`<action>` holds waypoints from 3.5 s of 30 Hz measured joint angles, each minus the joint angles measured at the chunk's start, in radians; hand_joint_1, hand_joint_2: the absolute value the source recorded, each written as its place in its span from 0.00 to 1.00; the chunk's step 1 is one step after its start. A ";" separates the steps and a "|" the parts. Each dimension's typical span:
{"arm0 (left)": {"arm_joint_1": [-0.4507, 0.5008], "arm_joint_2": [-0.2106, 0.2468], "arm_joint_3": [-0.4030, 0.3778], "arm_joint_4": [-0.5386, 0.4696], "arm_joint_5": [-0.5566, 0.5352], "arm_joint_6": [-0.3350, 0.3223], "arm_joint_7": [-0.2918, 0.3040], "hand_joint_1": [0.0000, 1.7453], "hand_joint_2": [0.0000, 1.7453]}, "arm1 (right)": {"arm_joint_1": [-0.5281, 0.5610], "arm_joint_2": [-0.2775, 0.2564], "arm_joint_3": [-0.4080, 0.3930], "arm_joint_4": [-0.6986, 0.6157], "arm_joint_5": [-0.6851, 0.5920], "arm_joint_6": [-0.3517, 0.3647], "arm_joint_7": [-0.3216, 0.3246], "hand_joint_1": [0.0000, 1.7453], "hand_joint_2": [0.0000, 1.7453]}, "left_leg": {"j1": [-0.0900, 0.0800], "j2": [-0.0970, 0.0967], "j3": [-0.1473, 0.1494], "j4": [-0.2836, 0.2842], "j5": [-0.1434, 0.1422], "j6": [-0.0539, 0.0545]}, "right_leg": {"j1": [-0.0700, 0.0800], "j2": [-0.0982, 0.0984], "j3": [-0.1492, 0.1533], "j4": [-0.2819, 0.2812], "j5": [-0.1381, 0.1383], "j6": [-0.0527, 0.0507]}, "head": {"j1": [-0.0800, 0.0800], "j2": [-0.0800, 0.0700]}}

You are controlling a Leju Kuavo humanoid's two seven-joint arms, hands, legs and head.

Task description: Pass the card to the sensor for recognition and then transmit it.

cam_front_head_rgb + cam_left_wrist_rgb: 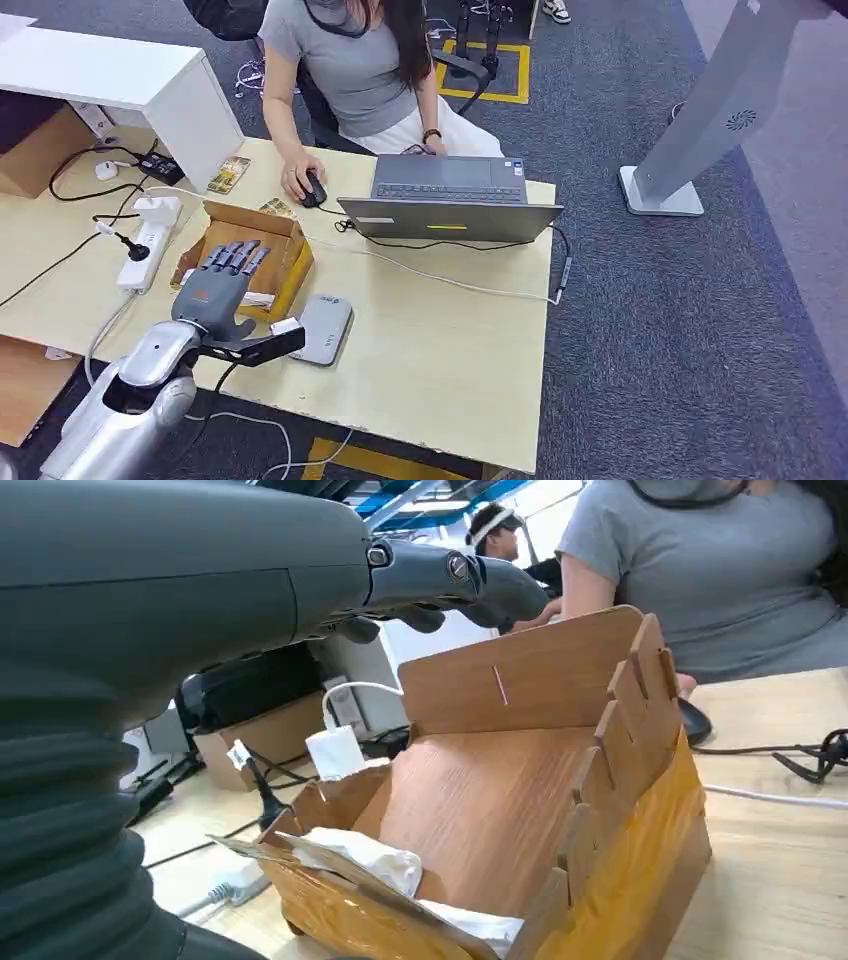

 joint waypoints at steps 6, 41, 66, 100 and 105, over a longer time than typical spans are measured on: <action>-0.009 0.000 0.000 0.005 0.003 -0.002 0.003 0.00 1.00 | 0.000 0.000 -0.011 0.000 0.017 0.002 -0.002 0.00 0.00 | 0.000 0.000 0.000 0.000 0.000 0.000 | 0.000 0.000 0.000 0.000 0.000 0.000 | 0.000 0.000; -0.059 0.007 0.012 0.119 -0.011 -0.011 0.053 0.00 1.00 | 0.000 0.009 -0.096 -0.014 0.106 0.026 0.005 0.00 0.00 | 0.000 0.000 0.000 0.000 0.000 0.000 | 0.000 0.000 0.000 0.000 0.000 0.000 | 0.000 0.000; -0.074 0.005 0.019 0.185 -0.010 0.011 0.036 1.00 1.00 | 0.000 0.013 -0.130 -0.020 0.151 0.032 0.002 0.00 0.00 | 0.000 0.000 0.000 0.000 0.000 0.000 | 0.000 0.000 0.000 0.000 0.000 0.000 | 0.000 0.000; -0.093 -0.009 0.020 0.138 0.000 0.159 -0.056 1.00 1.00 | -0.001 0.025 -0.243 -0.040 0.292 0.061 -0.034 0.00 0.00 | 0.000 0.000 0.000 0.000 0.000 0.000 | 0.000 0.000 0.001 0.000 0.000 0.000 | 0.000 0.000; -0.107 -0.022 0.020 0.116 -0.002 0.207 -0.065 1.00 1.00 | -0.001 0.026 -0.248 -0.043 0.310 0.063 -0.041 0.00 0.00 | 0.000 0.000 0.001 0.000 0.001 0.000 | 0.000 0.000 0.000 0.000 0.000 0.000 | 0.000 0.000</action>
